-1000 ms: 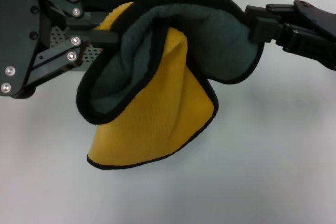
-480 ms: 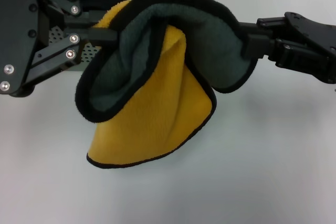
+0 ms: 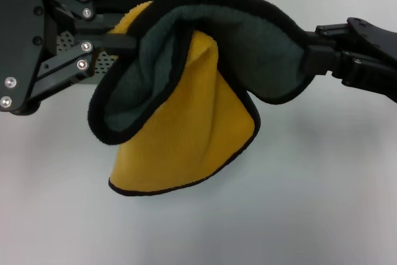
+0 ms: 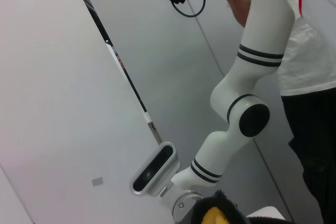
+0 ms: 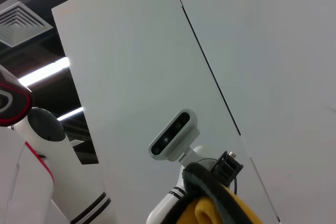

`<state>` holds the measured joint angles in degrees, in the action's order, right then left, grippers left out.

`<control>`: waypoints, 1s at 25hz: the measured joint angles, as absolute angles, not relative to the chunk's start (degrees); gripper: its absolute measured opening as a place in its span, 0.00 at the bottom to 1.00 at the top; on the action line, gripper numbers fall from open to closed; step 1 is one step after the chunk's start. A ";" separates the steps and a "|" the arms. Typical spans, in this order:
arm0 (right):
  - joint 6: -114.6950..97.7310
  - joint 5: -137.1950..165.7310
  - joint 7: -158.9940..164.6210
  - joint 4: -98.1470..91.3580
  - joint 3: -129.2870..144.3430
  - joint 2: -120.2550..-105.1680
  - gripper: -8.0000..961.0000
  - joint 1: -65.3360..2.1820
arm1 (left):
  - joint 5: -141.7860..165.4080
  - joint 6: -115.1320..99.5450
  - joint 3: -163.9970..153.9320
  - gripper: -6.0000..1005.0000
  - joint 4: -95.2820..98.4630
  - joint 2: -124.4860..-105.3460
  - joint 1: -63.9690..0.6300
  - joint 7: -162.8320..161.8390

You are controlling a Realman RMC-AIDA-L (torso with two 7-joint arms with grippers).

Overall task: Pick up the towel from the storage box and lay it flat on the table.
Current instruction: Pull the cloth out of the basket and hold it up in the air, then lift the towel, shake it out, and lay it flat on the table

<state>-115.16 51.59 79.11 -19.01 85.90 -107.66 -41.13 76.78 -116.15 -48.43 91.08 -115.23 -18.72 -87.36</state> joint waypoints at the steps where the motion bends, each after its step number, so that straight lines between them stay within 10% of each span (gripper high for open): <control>1: -115.13 51.59 79.10 -18.97 85.88 -107.68 0.21 -41.12 | 76.70 -116.15 -48.43 0.06 91.07 -115.22 -18.72 -87.36; 25: -105.13 53.82 76.03 -37.10 76.63 -109.60 0.01 -34.56 | 81.45 -115.48 -48.12 0.06 78.27 -117.54 -18.96 -82.12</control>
